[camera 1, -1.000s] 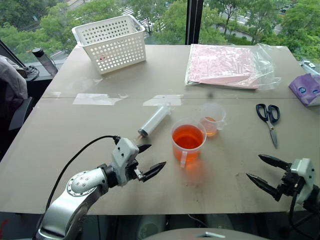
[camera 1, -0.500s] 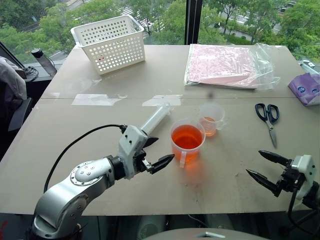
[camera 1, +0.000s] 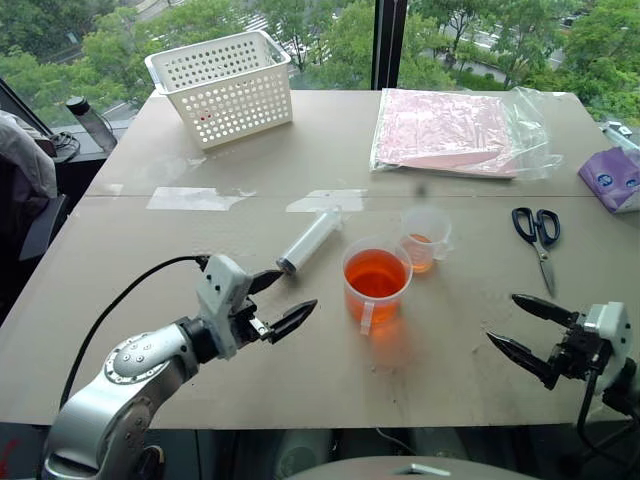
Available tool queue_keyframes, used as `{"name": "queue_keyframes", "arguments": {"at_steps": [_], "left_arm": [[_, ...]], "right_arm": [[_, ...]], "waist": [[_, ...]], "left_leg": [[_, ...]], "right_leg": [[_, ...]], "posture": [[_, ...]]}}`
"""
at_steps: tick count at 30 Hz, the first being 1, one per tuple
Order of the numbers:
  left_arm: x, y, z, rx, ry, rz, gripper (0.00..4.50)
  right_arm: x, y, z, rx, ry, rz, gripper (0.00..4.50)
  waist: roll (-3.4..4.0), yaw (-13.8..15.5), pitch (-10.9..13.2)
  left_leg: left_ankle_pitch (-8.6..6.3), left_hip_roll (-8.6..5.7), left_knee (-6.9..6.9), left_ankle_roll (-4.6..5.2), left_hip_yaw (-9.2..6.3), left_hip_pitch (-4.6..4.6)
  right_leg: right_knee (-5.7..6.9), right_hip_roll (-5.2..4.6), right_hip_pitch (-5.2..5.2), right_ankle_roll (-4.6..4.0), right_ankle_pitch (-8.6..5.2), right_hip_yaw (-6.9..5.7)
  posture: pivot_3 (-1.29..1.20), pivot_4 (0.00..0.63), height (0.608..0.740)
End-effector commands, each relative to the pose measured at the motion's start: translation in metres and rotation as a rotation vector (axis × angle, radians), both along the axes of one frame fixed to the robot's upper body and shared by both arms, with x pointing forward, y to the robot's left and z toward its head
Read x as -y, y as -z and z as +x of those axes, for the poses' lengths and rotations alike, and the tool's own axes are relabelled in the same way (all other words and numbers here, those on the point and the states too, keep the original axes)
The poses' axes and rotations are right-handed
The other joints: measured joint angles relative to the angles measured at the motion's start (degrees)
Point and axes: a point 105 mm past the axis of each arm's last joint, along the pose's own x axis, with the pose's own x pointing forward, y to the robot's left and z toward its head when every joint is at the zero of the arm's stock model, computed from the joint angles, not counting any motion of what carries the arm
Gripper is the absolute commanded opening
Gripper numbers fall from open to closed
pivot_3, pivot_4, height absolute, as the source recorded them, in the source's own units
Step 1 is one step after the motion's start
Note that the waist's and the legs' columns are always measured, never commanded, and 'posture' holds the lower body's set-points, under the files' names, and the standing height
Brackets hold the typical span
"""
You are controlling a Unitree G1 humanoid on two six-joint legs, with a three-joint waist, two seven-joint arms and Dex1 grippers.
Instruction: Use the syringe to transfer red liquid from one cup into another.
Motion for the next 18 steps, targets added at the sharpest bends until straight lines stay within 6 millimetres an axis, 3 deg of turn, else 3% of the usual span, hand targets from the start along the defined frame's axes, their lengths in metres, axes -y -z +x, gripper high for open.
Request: {"name": "queue_keyframes", "arguments": {"at_steps": [1,5,8,13,18], "left_arm": [[-0.006,-0.025,0.019,0.059,-0.033,0.0,4.46],[-0.008,-0.03,0.038,0.042,-0.032,0.091,4.46],[-0.008,-0.02,0.049,-0.062,-0.032,0.182,4.46],[0.001,-0.016,0.058,-0.173,-0.048,0.285,4.46],[0.008,-0.032,0.063,-0.249,-0.103,0.287,4.46]], "right_arm": [[-0.015,-0.052,0.002,0.091,-0.089,0.025,4.5],[-0.029,-0.09,0.003,0.15,-0.17,0.027,4.5],[-0.043,-0.12,0.008,0.229,-0.215,0.012,4.5],[-0.057,-0.135,0.008,0.204,-0.251,-0.079,4.5],[-0.068,-0.147,0.007,0.193,-0.257,-0.061,4.5]], "waist": [[-0.01,-0.02,0.01],[-0.06,-0.19,0.04],[-0.09,-0.18,0.09],[-0.41,0.07,0.3],[-0.63,-0.09,0.42]], "left_leg": [[0.0,0.0,0.01,0.0,0.0,-0.01],[0.01,0.0,-0.01,-0.01,0.0,-0.04],[0.02,0.0,-0.02,-0.03,-0.01,-0.08],[0.08,0.0,0.0,-0.13,-0.03,-0.17],[0.14,0.0,0.02,-0.23,-0.08,-0.24]], "right_leg": [[0.0,0.0,-0.01,0.01,0.0,0.0],[0.0,0.08,-0.03,0.02,0.01,-0.02],[-0.05,0.14,-0.04,0.03,0.01,-0.01],[-0.14,0.13,-0.05,0.05,0.01,-0.06],[-0.14,0.13,-0.05,0.06,0.01,-0.13]], "posture": [[0.0,0.15,0.74],[0.0,0.15,0.74],[0.0,0.15,0.74],[0.0,0.15,0.74],[0.0,0.15,0.74]]}}
